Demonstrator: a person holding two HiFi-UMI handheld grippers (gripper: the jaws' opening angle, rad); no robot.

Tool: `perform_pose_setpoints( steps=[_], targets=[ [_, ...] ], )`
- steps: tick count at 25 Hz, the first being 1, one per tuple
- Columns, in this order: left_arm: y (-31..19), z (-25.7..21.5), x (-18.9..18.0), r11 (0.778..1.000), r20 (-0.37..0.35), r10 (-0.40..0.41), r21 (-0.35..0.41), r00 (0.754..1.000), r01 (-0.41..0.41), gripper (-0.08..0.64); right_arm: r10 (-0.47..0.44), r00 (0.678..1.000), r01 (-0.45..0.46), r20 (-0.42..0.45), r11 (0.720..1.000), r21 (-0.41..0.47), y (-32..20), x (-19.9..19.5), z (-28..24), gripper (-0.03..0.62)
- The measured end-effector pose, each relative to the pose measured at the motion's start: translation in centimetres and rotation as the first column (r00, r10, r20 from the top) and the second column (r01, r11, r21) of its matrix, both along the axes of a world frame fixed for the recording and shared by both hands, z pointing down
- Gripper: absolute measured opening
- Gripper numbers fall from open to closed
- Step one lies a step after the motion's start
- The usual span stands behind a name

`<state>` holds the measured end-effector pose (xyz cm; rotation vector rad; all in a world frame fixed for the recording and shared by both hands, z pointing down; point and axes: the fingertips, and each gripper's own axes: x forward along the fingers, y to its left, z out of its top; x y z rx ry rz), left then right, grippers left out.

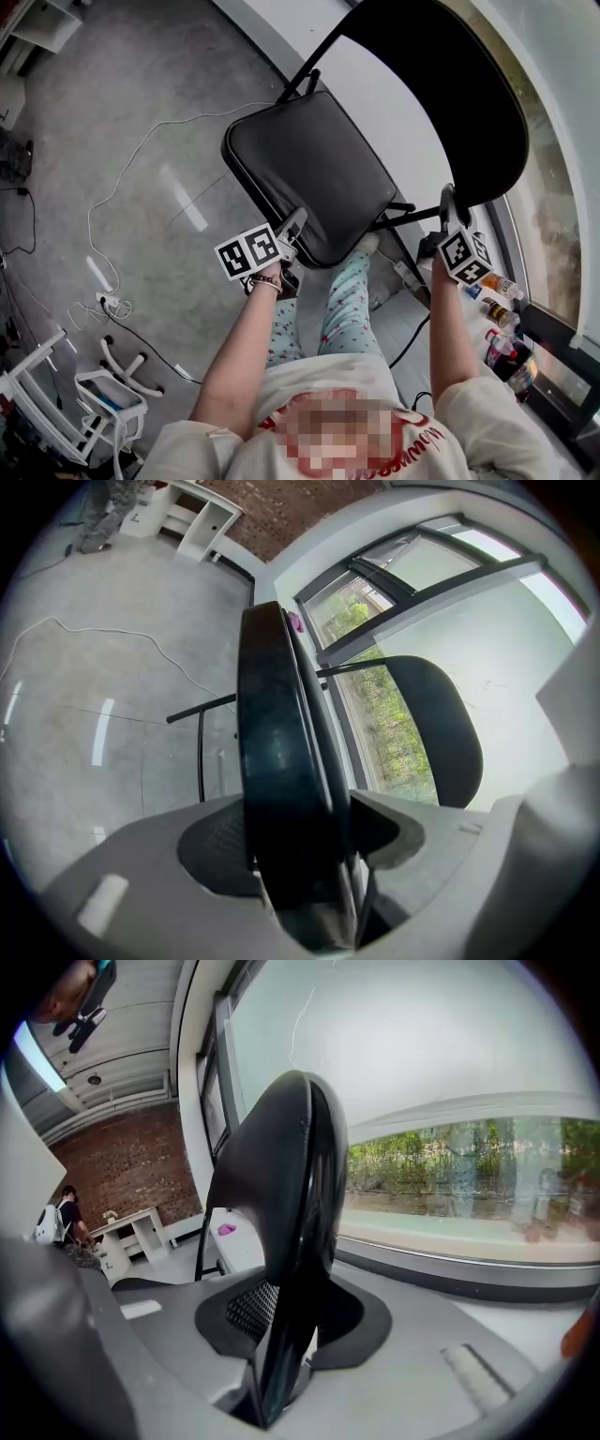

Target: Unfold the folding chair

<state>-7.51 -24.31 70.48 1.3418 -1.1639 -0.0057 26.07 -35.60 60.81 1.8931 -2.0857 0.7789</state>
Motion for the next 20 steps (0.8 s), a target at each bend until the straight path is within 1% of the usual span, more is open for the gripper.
perform_pose_setpoints(
  steps=[7, 14, 20],
  targets=[
    [1.9, 2.3, -1.4, 1.0, -0.075, 0.018, 0.009, 0.997, -0.018, 0.287, 0.058, 0.998, -0.057, -0.03, 0.998, 0.035, 0.0, 0.2, 0.9, 0.104],
    [3.4, 4.1, -2.6, 0.999, -0.118, 0.009, 0.043, 0.993, -0.003, 0.288, 0.067, 0.998, -0.067, 0.002, 0.997, 0.046, 0.2, 0.3, 2.1, 0.104],
    [4.1, 5.6, -3.3, 0.999, -0.162, 0.025, 0.045, 0.986, -0.018, 0.29, 0.08, 0.997, -0.081, 0.021, 0.995, 0.061, -0.1, 0.3, 3.3, 0.103]
  ],
)
